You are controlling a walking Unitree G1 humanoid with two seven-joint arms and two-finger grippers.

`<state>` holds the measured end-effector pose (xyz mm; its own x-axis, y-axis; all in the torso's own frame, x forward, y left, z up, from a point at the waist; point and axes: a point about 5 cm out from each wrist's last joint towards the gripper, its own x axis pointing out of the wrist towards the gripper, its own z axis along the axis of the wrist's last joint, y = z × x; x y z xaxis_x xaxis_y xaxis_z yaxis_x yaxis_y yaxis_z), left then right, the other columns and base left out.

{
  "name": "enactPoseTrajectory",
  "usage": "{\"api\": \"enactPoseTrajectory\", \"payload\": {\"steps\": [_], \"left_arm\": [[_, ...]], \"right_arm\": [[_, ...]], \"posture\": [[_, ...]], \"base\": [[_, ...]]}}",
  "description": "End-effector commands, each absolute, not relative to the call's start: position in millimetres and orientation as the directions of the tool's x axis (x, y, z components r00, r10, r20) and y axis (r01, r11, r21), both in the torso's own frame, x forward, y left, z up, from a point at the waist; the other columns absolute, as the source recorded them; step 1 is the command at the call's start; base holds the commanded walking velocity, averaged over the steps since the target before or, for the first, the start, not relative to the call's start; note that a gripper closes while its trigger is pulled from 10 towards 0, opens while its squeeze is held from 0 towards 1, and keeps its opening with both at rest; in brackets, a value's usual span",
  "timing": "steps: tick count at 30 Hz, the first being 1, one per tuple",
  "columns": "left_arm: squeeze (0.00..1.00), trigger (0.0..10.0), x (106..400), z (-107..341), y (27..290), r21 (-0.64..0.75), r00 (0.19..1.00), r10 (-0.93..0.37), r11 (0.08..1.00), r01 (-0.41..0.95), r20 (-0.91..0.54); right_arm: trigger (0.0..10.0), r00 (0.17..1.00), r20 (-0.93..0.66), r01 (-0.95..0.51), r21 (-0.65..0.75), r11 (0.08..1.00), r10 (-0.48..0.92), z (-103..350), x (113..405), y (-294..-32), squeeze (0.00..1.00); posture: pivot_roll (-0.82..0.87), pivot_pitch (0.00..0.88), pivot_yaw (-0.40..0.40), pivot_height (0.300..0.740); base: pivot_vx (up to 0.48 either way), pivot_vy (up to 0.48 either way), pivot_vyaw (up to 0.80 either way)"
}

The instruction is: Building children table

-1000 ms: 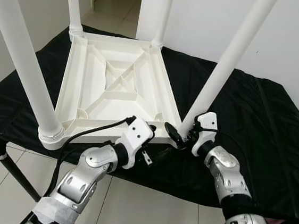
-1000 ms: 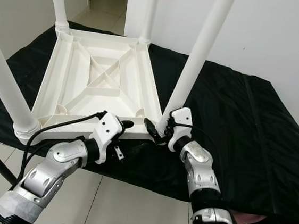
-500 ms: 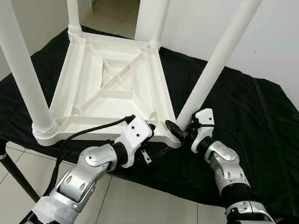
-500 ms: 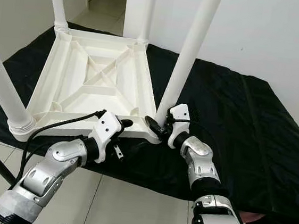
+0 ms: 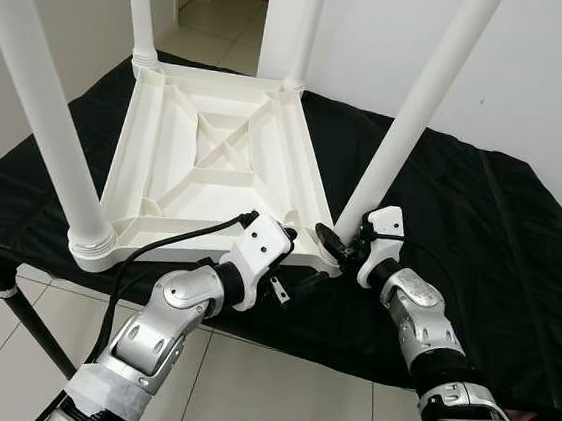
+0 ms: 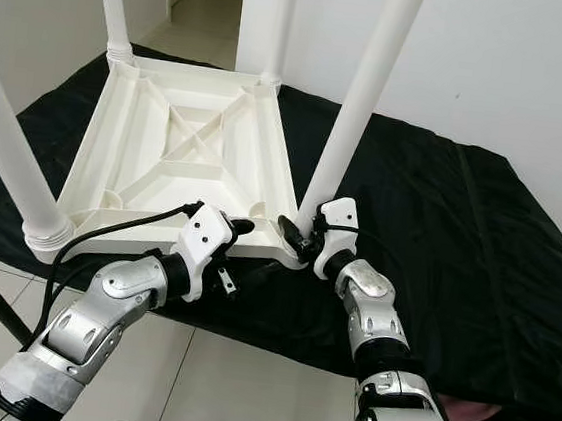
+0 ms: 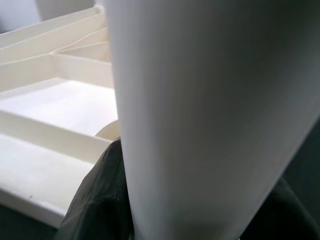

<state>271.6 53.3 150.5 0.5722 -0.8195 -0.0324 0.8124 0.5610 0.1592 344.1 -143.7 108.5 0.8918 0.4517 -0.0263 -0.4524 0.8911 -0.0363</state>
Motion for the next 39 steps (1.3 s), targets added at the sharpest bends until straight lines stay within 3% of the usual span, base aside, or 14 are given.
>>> {"api": "enactPoseTrajectory", "payload": {"steps": [1,6,9,10,14,22,23,24,25,36,37,39], "left_arm": [[0.00,10.0,272,151,50,0.155,0.570,-0.821,0.559,0.814,-0.030],[0.00,10.0,272,150,52,0.163,0.568,-0.822,0.556,0.815,-0.037],[0.00,10.0,273,150,53,0.162,0.569,-0.821,0.557,0.814,-0.037],[0.00,10.0,272,149,54,0.163,0.573,-0.819,0.560,0.812,-0.039],[0.00,10.0,273,148,55,0.165,0.579,-0.814,0.566,0.808,-0.041],[0.00,10.0,272,148,55,0.160,0.582,-0.812,0.570,0.806,-0.039],[0.00,10.0,272,147,54,0.161,0.581,-0.813,0.569,0.807,-0.040],[0.00,10.0,272,147,54,0.161,0.581,-0.813,0.569,0.807,-0.040],[0.00,10.0,271,147,54,0.161,0.580,-0.814,0.567,0.807,-0.041],[0.00,10.0,272,147,54,0.165,0.576,-0.816,0.563,0.810,-0.041],[0.00,10.0,272,147,54,0.165,0.576,-0.816,0.563,0.810,-0.041],[0.00,10.0,272,148,54,0.166,0.575,-0.817,0.562,0.810,-0.041]], "right_arm": [[10.0,0.925,-0.146,-0.361,-0.045,0.932,0.351,84,336,-153,0.00],[10.0,0.985,-0.101,-0.140,-0.009,0.990,0.138,88,332,-150,0.00],[10.0,0.989,-0.093,-0.116,-0.012,0.993,0.115,89,331,-150,0.00],[10.0,0.995,-0.097,-0.015,-0.018,1.000,0.013,88,324,-150,0.00],[10.0,0.985,-0.110,0.133,-0.034,0.991,-0.136,86,308,-143,0.00],[10.0,0.987,-0.096,0.130,-0.020,0.991,-0.131,89,311,-145,0.00],[10.0,0.989,-0.082,0.124,-0.011,0.992,-0.125,90,310,-145,0.77],[10.0,0.989,-0.082,0.124,-0.011,0.992,-0.125,90,310,-145,0.77],[10.0,0.993,-0.059,0.107,0.006,0.994,-0.106,93,310,-144,1.00],[10.0,0.998,-0.051,-0.044,0.019,0.999,0.045,95,310,-149,1.00],[10.0,0.993,-0.082,-0.080,0.000,0.997,0.080,91,313,-154,0.00],[10.0,0.986,-0.097,-0.137,-0.035,0.990,0.133,89,317,-161,0.00]], "posture": [[-0.01,0.000,-0.079,0.740],[-0.01,0.000,-0.085,0.740],[-0.01,0.000,-0.085,0.740],[-0.01,0.000,-0.097,0.740],[0.00,0.000,-0.099,0.740],[0.00,0.000,-0.105,0.740],[0.00,0.000,-0.105,0.740],[0.00,0.000,-0.105,0.740],[0.00,0.000,-0.105,0.740],[0.00,0.000,-0.102,0.740],[0.00,0.000,-0.101,0.740],[0.00,0.000,-0.099,0.740]], "base": [[0.000,0.000,0.00],[0.000,0.000,0.00],[0.000,0.000,0.00],[0.000,0.000,0.00],[0.000,0.000,0.00],[0.000,0.000,0.00],[0.000,0.000,0.00],[0.000,0.000,0.00],[0.000,0.000,0.00],[0.000,0.000,0.00],[0.000,0.000,0.00],[0.000,0.000,0.00]]}}
